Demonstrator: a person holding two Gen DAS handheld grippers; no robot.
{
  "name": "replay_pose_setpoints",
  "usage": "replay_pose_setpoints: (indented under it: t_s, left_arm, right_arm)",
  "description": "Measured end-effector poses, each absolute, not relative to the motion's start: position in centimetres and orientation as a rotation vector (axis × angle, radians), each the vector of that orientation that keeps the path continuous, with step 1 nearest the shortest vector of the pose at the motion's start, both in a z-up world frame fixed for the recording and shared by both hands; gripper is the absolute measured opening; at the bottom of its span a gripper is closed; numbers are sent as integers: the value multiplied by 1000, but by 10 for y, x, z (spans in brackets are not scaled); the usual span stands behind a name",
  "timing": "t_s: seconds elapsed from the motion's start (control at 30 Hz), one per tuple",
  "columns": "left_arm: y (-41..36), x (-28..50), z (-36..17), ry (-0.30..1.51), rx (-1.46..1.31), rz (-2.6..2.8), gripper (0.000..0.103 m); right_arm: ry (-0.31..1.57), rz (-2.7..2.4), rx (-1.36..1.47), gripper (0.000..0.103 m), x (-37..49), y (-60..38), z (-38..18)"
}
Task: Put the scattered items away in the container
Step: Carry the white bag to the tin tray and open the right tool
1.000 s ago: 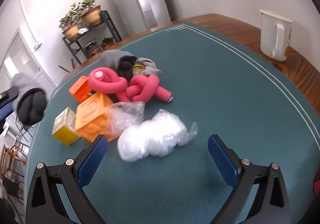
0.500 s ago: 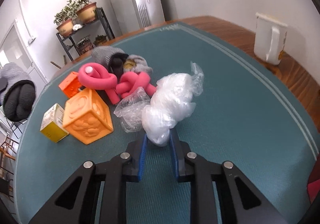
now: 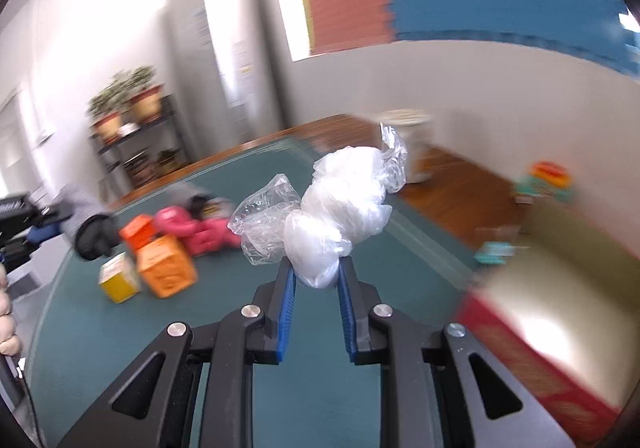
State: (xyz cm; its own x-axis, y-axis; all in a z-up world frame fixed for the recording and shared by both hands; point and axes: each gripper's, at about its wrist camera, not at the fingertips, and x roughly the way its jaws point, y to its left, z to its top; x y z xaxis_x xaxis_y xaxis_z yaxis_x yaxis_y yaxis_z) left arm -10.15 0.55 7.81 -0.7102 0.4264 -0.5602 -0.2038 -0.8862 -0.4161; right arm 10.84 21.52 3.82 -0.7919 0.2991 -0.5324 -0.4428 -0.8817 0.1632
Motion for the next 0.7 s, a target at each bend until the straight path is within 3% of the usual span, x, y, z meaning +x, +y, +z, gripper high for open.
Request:
replay_pose_setpoints:
  t_s: [0.37,0.4,0.47,0.5,0.53,0.7]
  left_arm:
    - [30,-78,88,-398,-909,2545,28]
    - [33,-76,89,-391,-906,2541,28]
    - [38,-70,90,-376,-899,2529,28]
    - [41,-67,91,-369,-894,2524,28]
    - [42,-64,91,-364,-890,2520,28]
    - [54,-53,94,-329,-869,2503,28]
  right_arm:
    - [480,2263,-701,27,211,310,39]
    - [491,2247,-701,31,217,314,39]
    - [493,2228,-673,55,226,316,43]
    - [491,2218,-656,79,230,316,45]
    - [483,2211,-633,86,234,315,48]
    - [415,2212,-551,86,247,302,61]
